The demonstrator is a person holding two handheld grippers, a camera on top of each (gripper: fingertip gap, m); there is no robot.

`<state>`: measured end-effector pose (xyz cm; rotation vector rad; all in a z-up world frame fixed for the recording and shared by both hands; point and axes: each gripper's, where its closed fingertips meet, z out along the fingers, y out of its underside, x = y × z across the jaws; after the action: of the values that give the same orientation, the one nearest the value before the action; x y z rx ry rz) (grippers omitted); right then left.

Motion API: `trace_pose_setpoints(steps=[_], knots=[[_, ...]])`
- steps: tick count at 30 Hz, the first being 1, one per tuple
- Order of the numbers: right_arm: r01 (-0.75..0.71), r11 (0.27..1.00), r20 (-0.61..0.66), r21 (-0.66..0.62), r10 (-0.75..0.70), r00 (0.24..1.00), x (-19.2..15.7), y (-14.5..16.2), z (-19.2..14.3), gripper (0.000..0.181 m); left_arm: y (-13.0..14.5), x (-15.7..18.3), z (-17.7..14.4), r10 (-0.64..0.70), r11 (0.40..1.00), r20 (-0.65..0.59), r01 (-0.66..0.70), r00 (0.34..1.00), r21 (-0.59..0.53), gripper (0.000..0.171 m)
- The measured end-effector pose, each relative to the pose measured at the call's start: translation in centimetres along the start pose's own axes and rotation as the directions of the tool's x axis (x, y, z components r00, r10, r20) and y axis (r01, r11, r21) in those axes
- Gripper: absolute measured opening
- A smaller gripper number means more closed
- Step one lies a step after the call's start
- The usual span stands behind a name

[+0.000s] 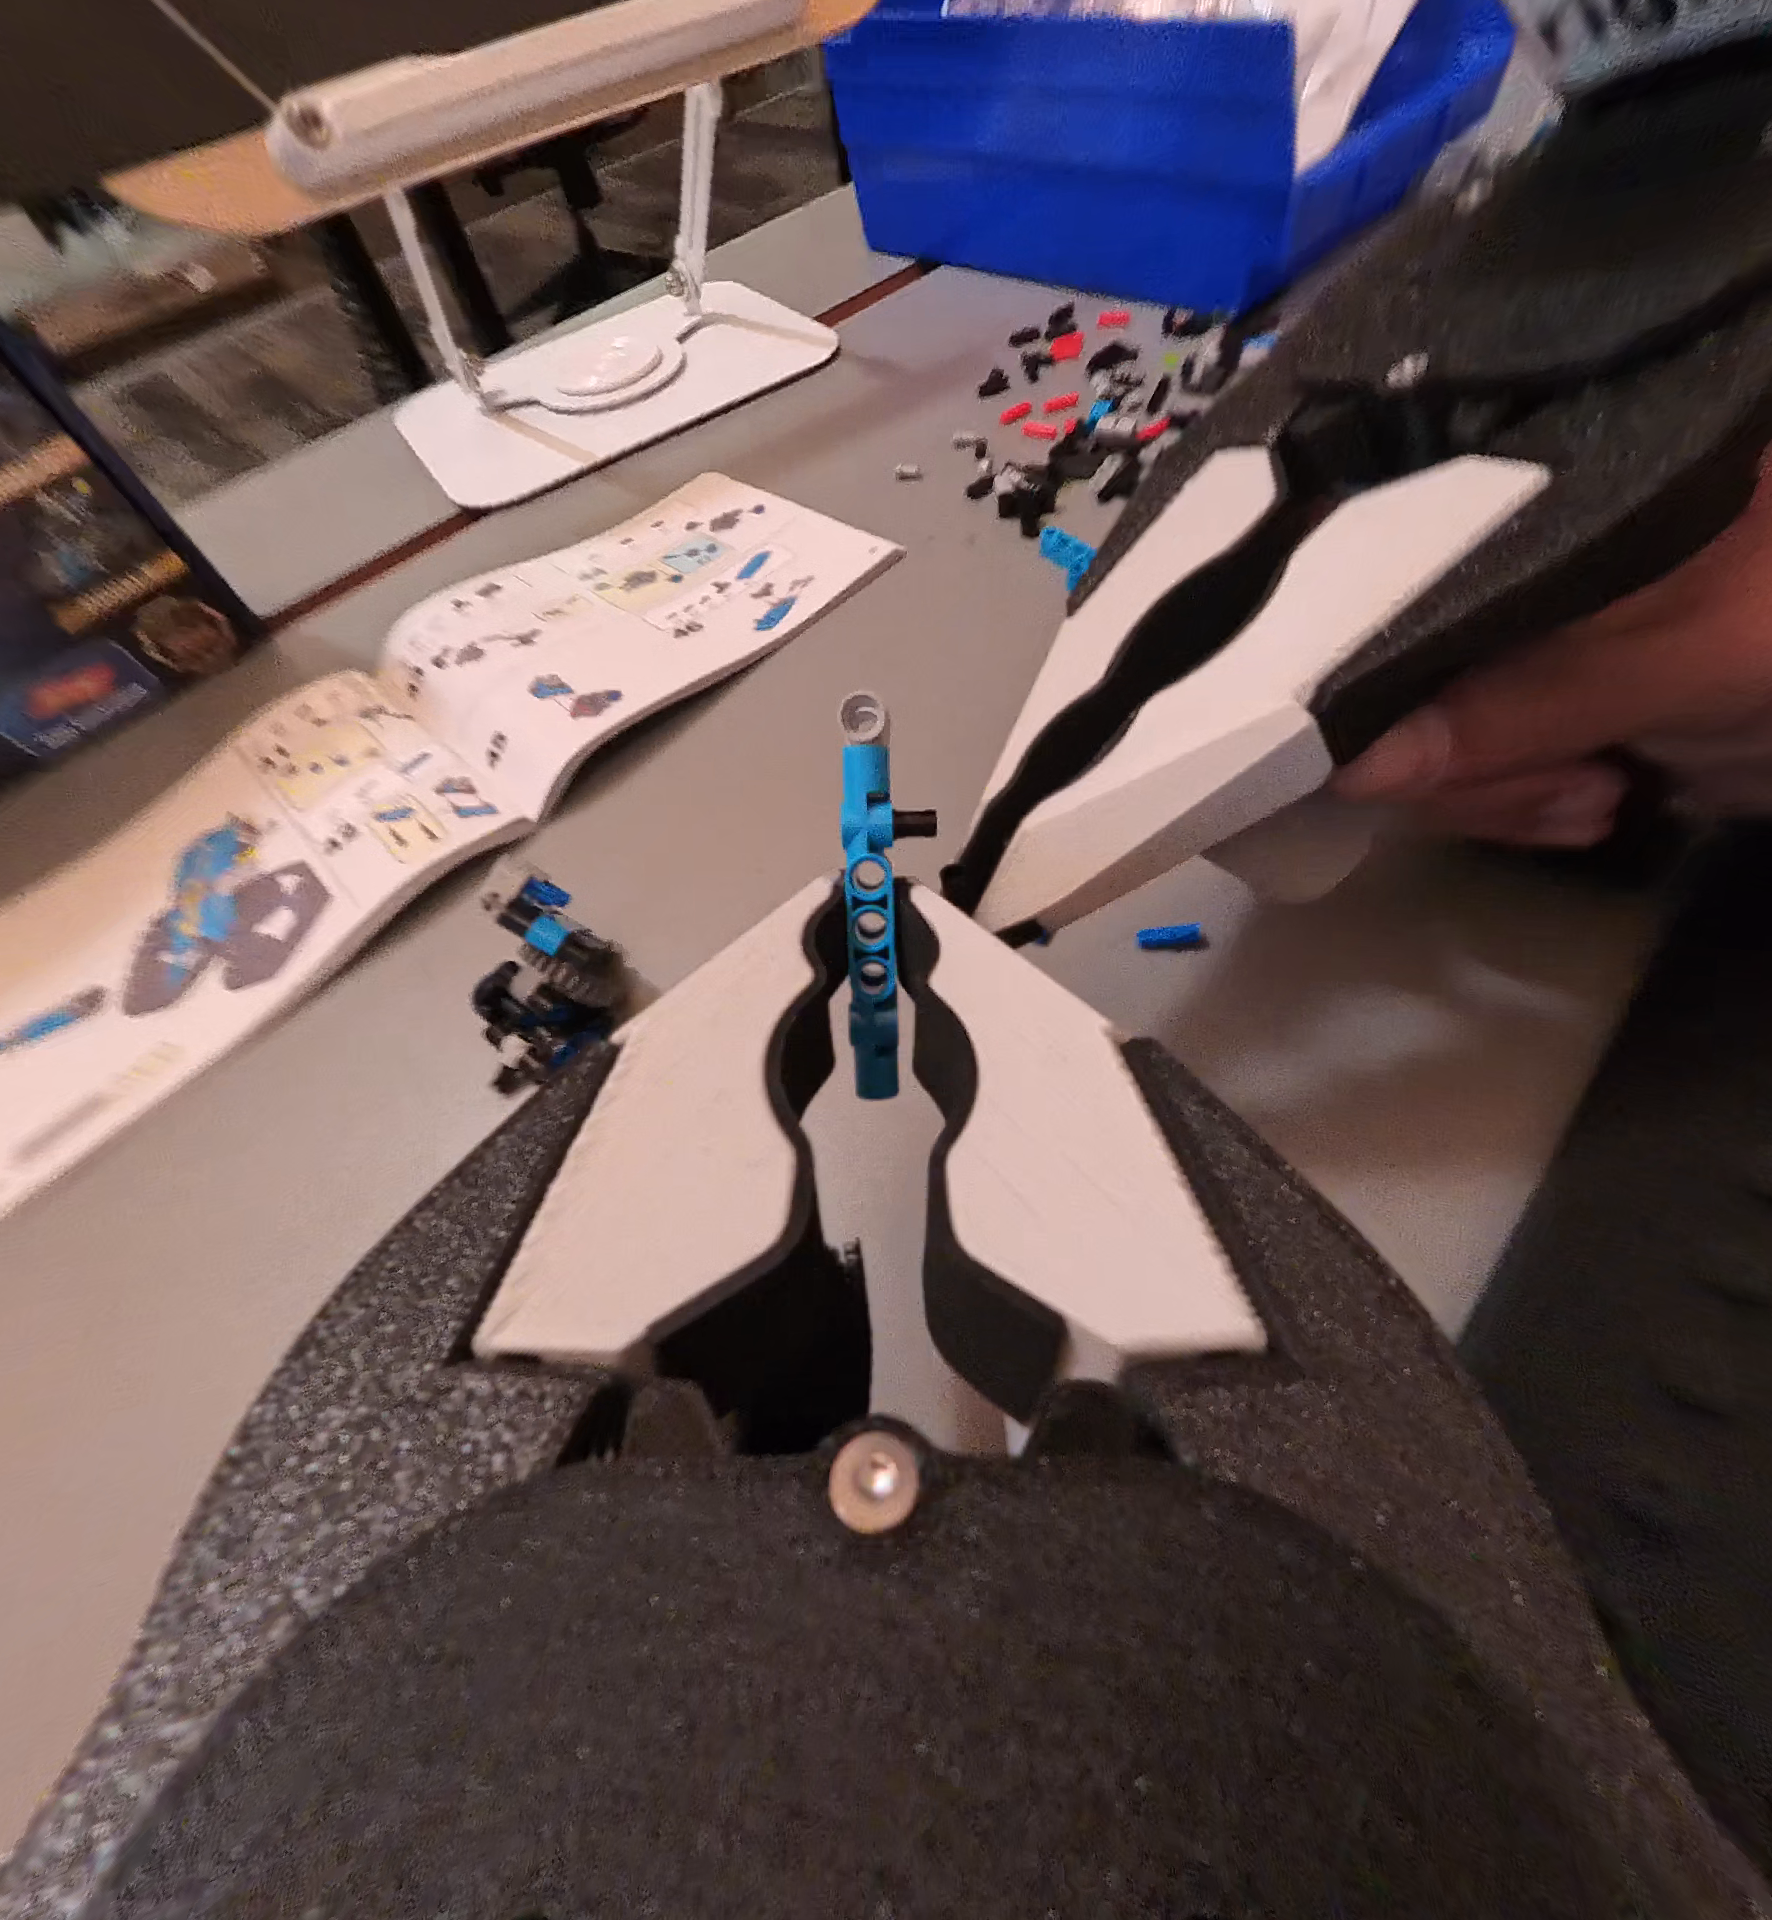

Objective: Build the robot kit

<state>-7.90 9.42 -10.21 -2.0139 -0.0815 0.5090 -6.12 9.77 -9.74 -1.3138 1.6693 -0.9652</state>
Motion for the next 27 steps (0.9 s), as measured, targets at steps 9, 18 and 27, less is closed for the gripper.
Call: trace_pose_setpoints(steps=[9,18,27], knots=[[0.126,0.989,-0.09,-0.079,-0.133,0.987,0.5,0.9,0.2,0.005,0.2,0.3,0.2,0.293,0.956,0.123,-0.287,0.948,-0.063,0.007],[0.171,0.979,-0.099,0.109,-0.16,0.982,0.5,-2.2,-2.3,0.004,-0.5,-1.5,-0.8,-0.276,0.958,-0.098,0.282,0.956,0.054,0.007],[0.566,0.817,-0.35,-0.108,-0.564,0.748,0.2,-3.6,-1.4,0.004,-0.7,0.6,-0.5,-0.385,0.915,-0.27,0.402,0.882,0.009,0.006]])
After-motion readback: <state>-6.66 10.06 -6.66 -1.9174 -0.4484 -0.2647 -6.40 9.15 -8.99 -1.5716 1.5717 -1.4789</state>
